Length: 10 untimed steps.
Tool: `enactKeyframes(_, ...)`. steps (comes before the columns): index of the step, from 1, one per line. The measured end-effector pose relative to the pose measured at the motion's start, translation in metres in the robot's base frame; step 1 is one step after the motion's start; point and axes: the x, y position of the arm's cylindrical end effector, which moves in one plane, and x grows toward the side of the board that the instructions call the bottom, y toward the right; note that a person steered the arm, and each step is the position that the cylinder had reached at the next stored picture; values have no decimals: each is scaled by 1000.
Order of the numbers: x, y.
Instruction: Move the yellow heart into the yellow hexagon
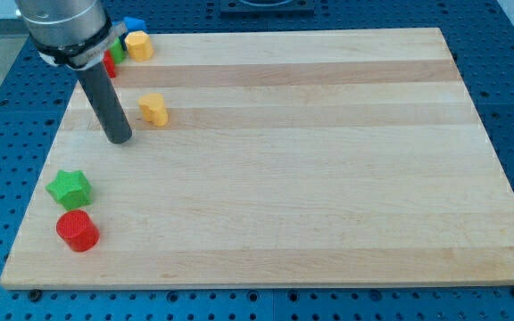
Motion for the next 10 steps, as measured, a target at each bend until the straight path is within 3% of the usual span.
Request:
enactKeyframes(1,-6,21)
enactKeyframes(3,-82,14)
enactKeyframes(4,-75,14)
enactKeyframes(5,-42,22)
enactKeyframes(6,-42,37)
enactKeyframes(8,-105,30)
enactKeyframes(10,-96,49)
